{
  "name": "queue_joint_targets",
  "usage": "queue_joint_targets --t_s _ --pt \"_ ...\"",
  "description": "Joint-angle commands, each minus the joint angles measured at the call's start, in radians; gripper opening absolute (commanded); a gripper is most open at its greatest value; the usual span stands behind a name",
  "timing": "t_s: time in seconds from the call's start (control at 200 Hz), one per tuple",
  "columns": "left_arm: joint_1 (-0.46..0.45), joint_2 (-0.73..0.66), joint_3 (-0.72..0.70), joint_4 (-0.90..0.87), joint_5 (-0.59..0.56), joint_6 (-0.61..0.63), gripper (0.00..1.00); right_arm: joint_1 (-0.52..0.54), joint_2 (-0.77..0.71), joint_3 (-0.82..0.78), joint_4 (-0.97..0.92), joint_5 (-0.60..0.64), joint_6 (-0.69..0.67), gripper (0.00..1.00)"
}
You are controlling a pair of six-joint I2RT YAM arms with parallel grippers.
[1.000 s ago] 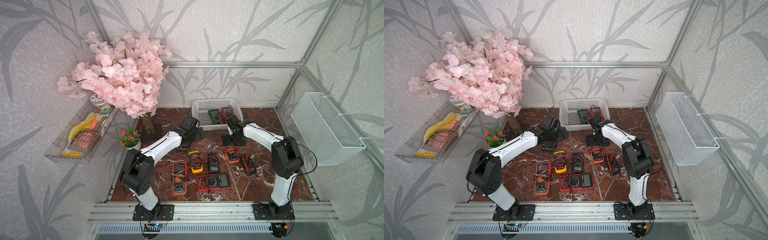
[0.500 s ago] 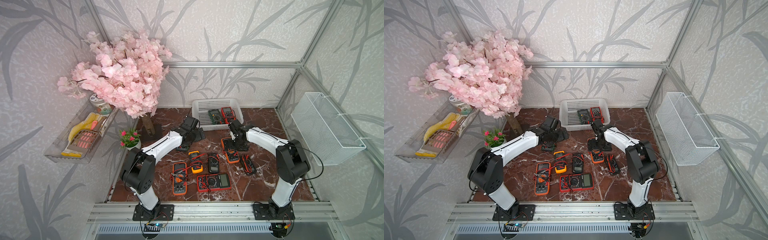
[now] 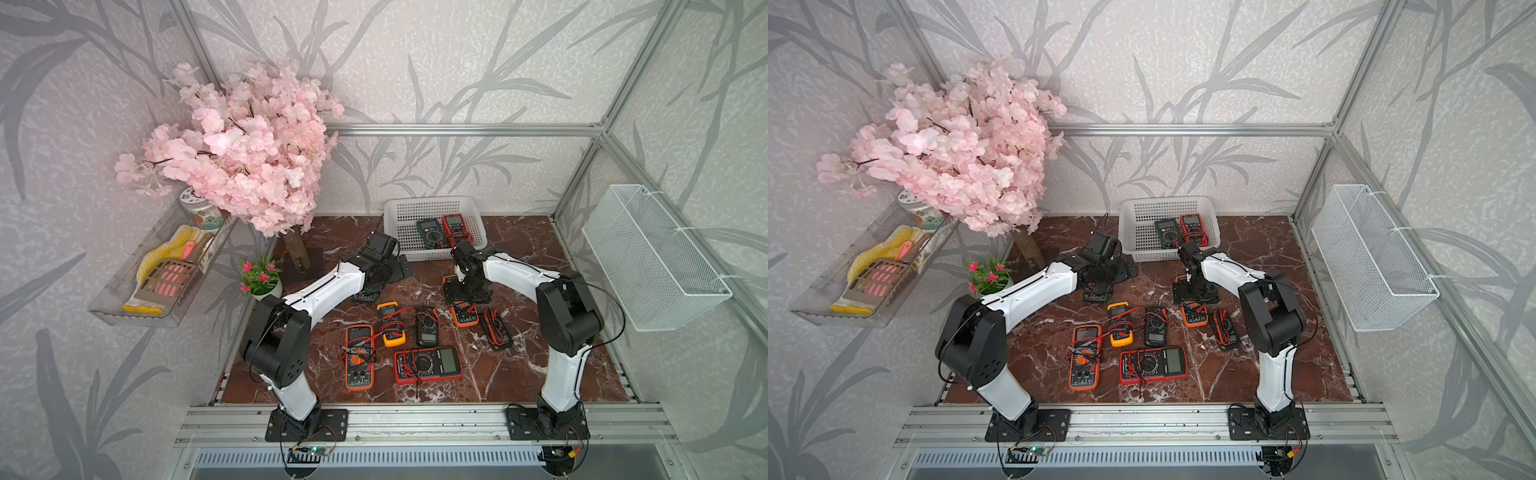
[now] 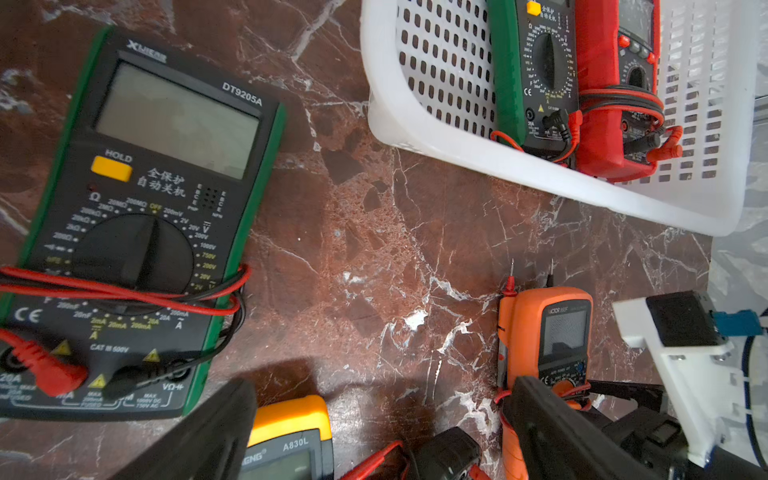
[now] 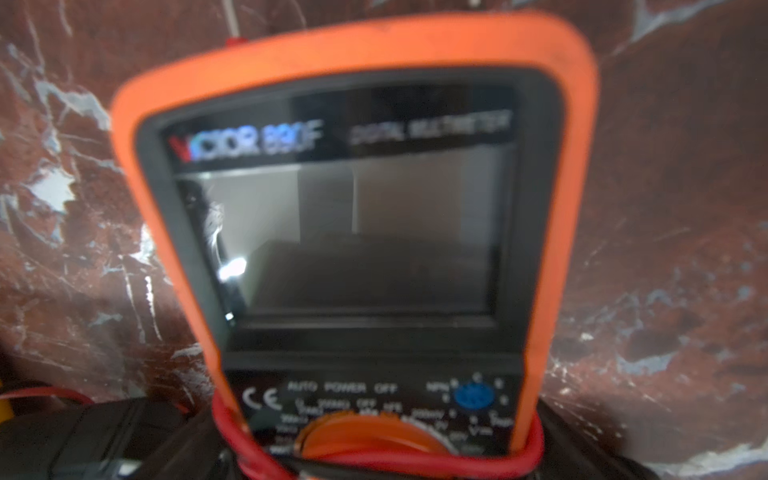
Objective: Put the multimeter into the basket
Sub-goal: Pick up the multimeter from the center of the board, then place the multimeter in the basket.
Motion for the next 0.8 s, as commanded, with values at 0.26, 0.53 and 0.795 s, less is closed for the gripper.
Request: queue_joint_targets --t_s 0.26,0.53,0.795 --pt "0.001 0.009 0.062 -0.017 -0.022 0.004 1.0 0.007 -0.056 0.03 -0.036 -0.037 0.004 0.6" --pt "0.047 0.004 0.106 -0.109 -0.107 0.006 1.0 0.004 -0.166 0.137 -0.107 -0.049 0.012 0.59" --pt "0.137 -0.017 0.097 -0.149 -0.108 0.009 1.0 0.004 -0.171 0.311 -0.054 -0.054 0.04 0.58"
